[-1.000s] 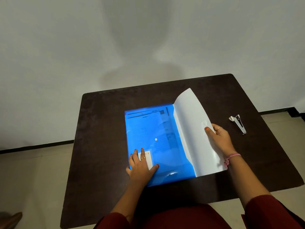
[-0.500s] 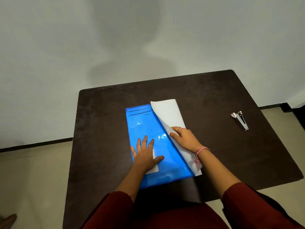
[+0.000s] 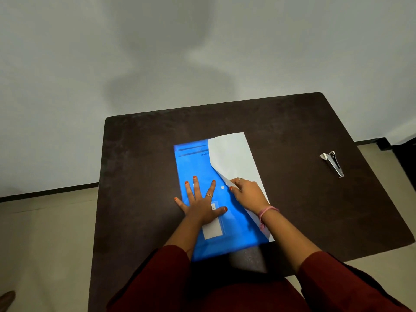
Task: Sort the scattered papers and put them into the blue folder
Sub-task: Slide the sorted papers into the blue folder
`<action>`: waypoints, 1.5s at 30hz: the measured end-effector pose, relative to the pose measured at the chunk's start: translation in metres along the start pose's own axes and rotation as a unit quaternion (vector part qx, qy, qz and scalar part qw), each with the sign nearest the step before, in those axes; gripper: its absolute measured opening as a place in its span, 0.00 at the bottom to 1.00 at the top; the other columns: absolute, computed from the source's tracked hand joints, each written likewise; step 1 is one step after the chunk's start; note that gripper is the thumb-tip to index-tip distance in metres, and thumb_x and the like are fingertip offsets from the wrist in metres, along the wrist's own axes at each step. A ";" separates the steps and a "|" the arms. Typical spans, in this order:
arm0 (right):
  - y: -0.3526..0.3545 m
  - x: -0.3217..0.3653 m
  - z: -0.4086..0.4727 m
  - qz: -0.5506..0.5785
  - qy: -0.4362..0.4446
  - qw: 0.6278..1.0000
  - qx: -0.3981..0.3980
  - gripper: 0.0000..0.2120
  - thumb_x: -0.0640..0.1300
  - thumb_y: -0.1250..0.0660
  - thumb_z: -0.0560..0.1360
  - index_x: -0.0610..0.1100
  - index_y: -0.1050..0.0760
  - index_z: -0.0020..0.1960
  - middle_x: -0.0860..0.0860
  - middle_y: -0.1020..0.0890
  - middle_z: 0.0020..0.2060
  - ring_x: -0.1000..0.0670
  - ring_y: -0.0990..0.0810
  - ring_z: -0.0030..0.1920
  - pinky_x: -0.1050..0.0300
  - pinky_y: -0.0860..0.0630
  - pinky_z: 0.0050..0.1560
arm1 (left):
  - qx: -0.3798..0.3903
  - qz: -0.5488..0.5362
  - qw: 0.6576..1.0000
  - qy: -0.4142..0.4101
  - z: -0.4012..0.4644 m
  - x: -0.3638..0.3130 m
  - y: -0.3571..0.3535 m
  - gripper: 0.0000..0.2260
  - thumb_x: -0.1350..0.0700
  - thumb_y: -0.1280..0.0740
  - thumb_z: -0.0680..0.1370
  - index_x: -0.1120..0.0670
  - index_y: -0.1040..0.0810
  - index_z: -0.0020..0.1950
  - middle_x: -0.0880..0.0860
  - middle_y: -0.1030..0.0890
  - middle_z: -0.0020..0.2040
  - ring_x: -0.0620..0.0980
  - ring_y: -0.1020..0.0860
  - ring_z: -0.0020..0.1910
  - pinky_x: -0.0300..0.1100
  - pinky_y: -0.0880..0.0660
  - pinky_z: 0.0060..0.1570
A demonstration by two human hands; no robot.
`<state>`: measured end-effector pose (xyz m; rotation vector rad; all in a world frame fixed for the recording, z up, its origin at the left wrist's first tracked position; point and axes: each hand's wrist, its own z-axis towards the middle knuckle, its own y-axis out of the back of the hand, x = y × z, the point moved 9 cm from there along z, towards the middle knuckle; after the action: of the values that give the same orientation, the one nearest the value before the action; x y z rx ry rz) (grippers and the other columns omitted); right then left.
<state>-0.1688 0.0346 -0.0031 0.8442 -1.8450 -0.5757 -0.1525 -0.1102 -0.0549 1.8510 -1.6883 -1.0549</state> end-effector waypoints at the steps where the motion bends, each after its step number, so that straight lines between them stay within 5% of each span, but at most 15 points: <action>1: 0.000 0.000 0.000 -0.009 -0.001 1.000 -0.006 0.12 0.45 0.42 0.80 0.43 0.23 0.58 0.45 0.18 0.51 0.46 0.21 0.50 0.53 0.24 0.53 | 0.001 0.000 1.000 -0.002 0.001 0.000 -0.001 0.41 0.28 0.42 0.72 0.35 0.66 0.74 0.53 0.76 0.73 0.61 0.73 0.72 0.73 0.63 0.64; 21: -0.018 0.020 -0.007 -0.108 0.023 0.993 -0.040 0.14 0.40 0.43 0.80 0.43 0.22 0.61 0.45 0.18 0.54 0.44 0.21 0.53 0.57 0.28 0.53 | 0.013 -0.016 1.000 -0.023 0.007 0.003 -0.009 0.41 0.27 0.44 0.71 0.34 0.67 0.73 0.53 0.78 0.72 0.60 0.76 0.70 0.74 0.65 0.62; 34: -0.031 0.030 -0.010 -0.249 0.048 0.967 0.011 0.21 0.39 0.40 0.79 0.43 0.34 0.71 0.45 0.26 0.62 0.44 0.25 0.60 0.52 0.26 0.59 | 0.016 -0.016 0.999 -0.025 0.005 0.002 -0.007 0.41 0.25 0.45 0.70 0.36 0.65 0.74 0.54 0.77 0.72 0.61 0.75 0.71 0.73 0.65 0.63; 45: -0.020 0.031 -0.008 -0.160 0.026 0.987 0.020 0.12 0.45 0.46 0.82 0.42 0.28 0.59 0.45 0.22 0.54 0.46 0.23 0.52 0.51 0.24 0.55 | 0.015 -0.017 0.999 -0.026 0.007 0.003 -0.009 0.41 0.26 0.44 0.71 0.36 0.66 0.74 0.54 0.78 0.71 0.61 0.76 0.70 0.73 0.66 0.62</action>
<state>-0.1641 -0.0016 0.0042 1.1834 -1.6898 -0.7096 -0.1519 -0.1103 -0.0667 1.8918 -1.7172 -1.1056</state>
